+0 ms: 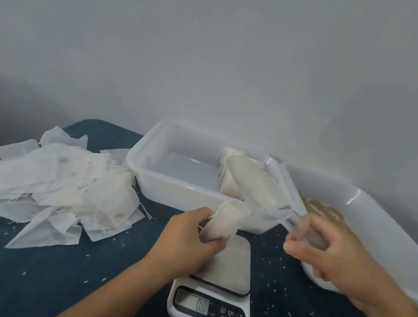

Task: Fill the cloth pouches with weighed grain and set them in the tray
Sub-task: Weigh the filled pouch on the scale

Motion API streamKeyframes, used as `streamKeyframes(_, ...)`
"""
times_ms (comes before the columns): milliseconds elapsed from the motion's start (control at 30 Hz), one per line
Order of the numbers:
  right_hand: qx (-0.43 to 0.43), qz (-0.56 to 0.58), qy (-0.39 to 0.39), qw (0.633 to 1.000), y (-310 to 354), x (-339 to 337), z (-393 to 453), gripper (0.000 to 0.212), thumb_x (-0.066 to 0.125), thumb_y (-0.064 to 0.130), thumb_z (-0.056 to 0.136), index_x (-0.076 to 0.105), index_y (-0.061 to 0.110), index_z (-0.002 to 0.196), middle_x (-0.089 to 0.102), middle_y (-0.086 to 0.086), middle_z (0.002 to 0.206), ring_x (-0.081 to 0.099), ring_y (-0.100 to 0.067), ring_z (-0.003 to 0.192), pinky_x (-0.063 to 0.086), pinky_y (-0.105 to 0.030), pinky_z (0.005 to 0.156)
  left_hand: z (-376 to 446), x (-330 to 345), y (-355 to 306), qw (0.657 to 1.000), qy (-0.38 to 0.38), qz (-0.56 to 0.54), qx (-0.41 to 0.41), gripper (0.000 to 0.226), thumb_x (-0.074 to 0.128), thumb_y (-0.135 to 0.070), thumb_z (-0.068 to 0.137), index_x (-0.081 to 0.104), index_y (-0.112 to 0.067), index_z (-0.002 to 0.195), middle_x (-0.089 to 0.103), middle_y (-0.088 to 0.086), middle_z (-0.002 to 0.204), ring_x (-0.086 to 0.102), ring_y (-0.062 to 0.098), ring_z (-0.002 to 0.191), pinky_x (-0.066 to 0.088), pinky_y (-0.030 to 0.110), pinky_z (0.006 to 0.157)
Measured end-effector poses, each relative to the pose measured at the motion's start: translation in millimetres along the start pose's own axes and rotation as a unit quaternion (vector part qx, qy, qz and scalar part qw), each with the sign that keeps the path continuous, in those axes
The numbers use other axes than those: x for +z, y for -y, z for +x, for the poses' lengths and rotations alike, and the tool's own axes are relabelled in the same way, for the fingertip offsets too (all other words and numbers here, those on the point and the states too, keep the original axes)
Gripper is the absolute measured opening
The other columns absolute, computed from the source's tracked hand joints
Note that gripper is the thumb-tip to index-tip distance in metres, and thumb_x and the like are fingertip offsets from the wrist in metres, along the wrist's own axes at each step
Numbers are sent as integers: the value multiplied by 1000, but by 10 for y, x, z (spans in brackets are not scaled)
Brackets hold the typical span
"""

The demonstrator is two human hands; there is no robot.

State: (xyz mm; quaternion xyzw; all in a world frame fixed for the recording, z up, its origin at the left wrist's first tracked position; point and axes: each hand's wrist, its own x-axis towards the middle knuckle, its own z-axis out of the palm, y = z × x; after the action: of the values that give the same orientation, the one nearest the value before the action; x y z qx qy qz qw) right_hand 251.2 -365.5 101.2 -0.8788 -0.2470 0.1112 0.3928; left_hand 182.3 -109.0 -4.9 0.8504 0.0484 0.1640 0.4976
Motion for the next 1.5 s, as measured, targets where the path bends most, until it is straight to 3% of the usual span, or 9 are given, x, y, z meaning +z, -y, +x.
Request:
streamKeyframes(100, -19, 104, 12, 994, -120, 450, 183, 51, 86, 35, 78, 52, 7, 104, 74, 23, 113, 68, 6, 98, 48, -19, 54, -15, 2, -22, 1000, 10, -5, 18, 21, 79, -44, 81, 58, -44, 84, 64, -31, 80, 60, -9, 75, 41, 6, 61)
streamKeyframes(267, -98, 182, -80, 975, -224, 810, 398, 37, 86, 22, 85, 52, 8, 90, 60, -14, 82, 55, -2, 63, 47, -18, 55, -16, 7, -20, 998, 37, 1, 56, 24, 78, -47, 82, 63, -45, 101, 69, -25, 91, 65, -3, 84, 44, 10, 63)
streamKeyframes(433, -138, 215, -108, 961, -222, 874, 374, 33, 83, 26, 83, 54, 13, 88, 58, -7, 74, 54, -9, 61, 46, -22, 54, -8, -2, -45, 993, 63, 18, 103, 40, 72, -59, 79, 63, -49, 116, 70, -28, 101, 66, -1, 93, 51, 15, 75)
streamKeyframes(633, -147, 166, -134, 966, -236, 891, 274, 37, 81, 40, 80, 53, 16, 87, 54, -20, 81, 52, -41, 70, 49, -53, 58, -7, -19, -83, 993, 37, -12, 115, 7, 73, -35, 94, 69, -39, 98, 72, -22, 94, 67, 1, 88, 47, 9, 72)
streamKeyframes(800, -119, 184, -130, 967, -278, 900, 249, 38, 80, 44, 77, 53, 19, 85, 53, -18, 80, 48, -19, 63, 45, -39, 58, -8, -65, -87, 994, 33, -8, 103, 18, 73, -29, 94, 65, -41, 84, 64, -14, 72, 55, -1, 63, 42, 11, 59)
streamKeyframes(933, -69, 181, -128, 973, -344, 928, 287, 32, 81, 39, 80, 51, 29, 77, 57, 6, 74, 53, -3, 61, 46, -28, 62, 0, -58, -54, 996, 38, 27, 72, 17, 71, -32, 93, 60, -38, 81, 56, -17, 63, 52, 1, 58, 46, 18, 57)
streamKeyframes(1100, -46, 109, -158, 980, -430, 975, 353, 33, 81, 34, 85, 49, 28, 78, 56, 11, 70, 56, -15, 66, 49, -38, 68, 17, -21, -16, 997, 6, 73, 36, 12, 68, -25, 93, 65, -30, 83, 67, -14, 79, 67, 2, 75, 54, 30, 74)
streamKeyframes(1233, -68, 46, -176, 981, -442, 1013, 351, 39, 80, 38, 86, 43, 31, 74, 53, 23, 64, 46, 1, 57, 39, -12, 56, 40, -26, 51, 991, -15, 131, 25, 4, 67, -31, 93, 67, -32, 89, 65, -14, 89, 61, 1, 84, 51, 30, 79)
streamKeyframes(1500, -87, 34, -262, 961, -458, 931, 340, 33, 77, 42, 88, 47, 44, 75, 56, 32, 72, 54, 5, 67, 42, -8, 61, 154, -167, 145, 989, -114, 78, -55, 17, 69, -30, 91, 64, -36, 106, 68, -17, 92, 58, -11, 81, 42, 13, 65)
